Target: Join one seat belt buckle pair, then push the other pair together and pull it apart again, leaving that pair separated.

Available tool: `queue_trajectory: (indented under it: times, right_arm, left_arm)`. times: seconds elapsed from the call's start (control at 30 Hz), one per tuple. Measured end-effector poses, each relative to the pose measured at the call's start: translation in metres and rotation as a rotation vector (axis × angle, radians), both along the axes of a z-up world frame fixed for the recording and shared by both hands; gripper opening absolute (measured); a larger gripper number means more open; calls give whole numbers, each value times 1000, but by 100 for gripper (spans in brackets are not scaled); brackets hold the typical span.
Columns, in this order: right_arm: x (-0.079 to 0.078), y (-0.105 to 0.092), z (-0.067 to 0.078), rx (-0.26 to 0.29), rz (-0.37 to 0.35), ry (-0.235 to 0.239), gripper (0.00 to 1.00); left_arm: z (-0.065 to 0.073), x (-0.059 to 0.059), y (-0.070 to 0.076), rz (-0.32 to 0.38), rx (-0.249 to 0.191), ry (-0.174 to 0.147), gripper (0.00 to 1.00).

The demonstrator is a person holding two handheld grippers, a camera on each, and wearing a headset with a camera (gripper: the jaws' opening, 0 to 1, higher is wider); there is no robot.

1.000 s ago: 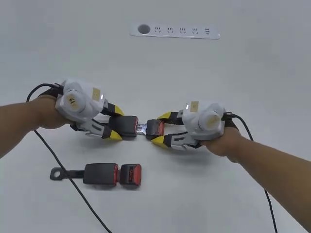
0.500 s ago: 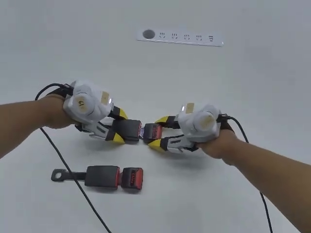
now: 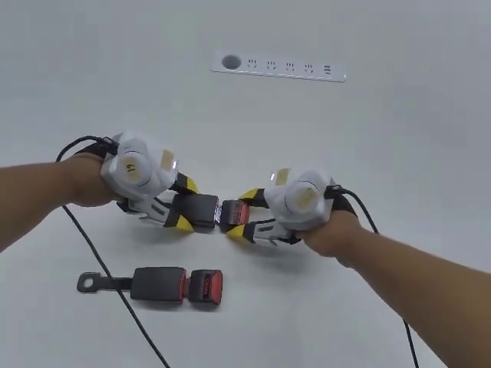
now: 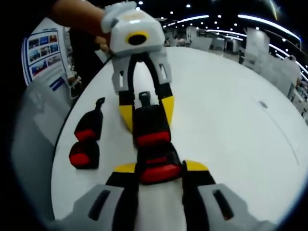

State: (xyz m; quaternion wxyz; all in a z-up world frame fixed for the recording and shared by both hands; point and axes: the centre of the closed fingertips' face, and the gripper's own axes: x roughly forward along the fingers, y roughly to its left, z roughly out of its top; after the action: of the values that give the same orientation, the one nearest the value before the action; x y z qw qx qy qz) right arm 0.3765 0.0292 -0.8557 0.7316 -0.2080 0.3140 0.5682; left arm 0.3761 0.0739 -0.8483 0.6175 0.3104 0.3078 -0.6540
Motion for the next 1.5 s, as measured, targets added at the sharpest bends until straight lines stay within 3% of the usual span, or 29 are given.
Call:
queue_trajectory:
  times: [0.6, 1.0, 1.5]
  right_arm:
    - [1, -1, 1, -34, 24, -8, 35]
    - [1, -2, 1, -24, 35, -18, 35]
    - [0, -22, 2, 4, 29, -22, 36]
  left_arm:
    - [1, 0, 0, -1, 3, 5, 34]
    - [0, 0, 1, 15, -4, 15, 35]
    - [0, -1, 1, 54, -28, 22, 35]
